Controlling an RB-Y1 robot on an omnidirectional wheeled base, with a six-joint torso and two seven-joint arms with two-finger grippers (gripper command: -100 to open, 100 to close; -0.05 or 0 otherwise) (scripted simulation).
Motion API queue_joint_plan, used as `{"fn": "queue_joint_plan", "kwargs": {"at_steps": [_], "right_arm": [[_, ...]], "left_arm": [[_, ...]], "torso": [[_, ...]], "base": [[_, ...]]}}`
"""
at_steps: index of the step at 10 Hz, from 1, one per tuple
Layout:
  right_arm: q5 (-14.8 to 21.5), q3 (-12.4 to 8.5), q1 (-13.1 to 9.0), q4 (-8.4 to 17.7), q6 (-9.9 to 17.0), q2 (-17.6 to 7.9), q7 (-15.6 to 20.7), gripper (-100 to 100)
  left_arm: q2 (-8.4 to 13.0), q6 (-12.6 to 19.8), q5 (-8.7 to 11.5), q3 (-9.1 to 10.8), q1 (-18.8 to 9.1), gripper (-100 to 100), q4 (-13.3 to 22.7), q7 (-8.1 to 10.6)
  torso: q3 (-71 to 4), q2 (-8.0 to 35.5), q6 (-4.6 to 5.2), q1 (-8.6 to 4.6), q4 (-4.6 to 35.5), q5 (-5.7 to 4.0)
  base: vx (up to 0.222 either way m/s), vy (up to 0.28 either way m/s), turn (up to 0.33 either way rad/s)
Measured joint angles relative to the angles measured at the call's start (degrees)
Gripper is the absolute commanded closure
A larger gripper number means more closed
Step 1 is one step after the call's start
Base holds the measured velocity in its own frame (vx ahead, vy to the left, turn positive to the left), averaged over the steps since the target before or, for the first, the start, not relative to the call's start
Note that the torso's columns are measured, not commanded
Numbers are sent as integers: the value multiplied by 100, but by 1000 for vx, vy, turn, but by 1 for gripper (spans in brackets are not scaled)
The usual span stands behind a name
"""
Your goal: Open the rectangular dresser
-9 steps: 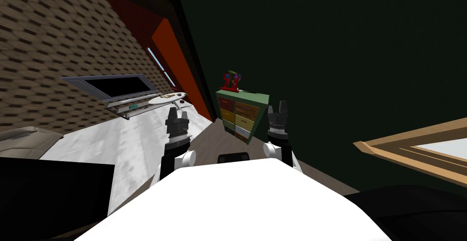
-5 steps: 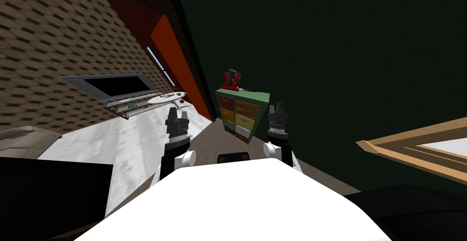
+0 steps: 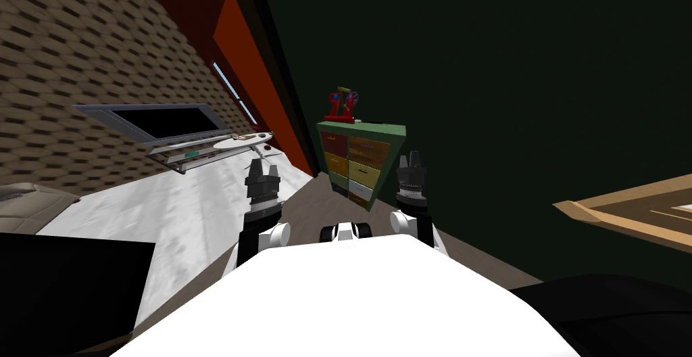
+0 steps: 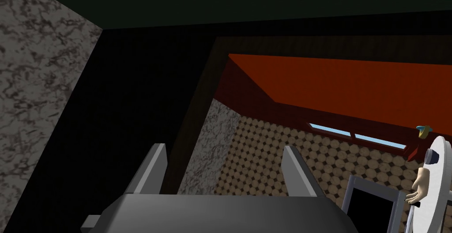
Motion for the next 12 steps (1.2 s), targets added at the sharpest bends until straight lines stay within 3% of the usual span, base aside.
{"fn": "queue_joint_plan", "kwargs": {"at_steps": [1,3,8,12], "right_arm": [[0,0,0,0,0,0,0,-100],[60,-44,7,19,39,-262,50,-100],[424,-285,54,132,223,-936,378,-100],[871,-636,144,194,491,-1350,781,-100]], "left_arm": [[0,0,0,0,0,0,0,0],[-1,1,0,-1,1,0,3,0],[-1,0,0,-1,2,0,2,0],[-2,0,0,-1,2,0,2,0]], "torso": [[-846,423,0,0,423,0],[-1358,661,0,14,666,4],[-1386,687,0,6,690,2],[-1387,685,0,7,690,1]], "base": [[21,21,-14],[43,64,-19],[84,111,-38],[122,181,-56]]}}
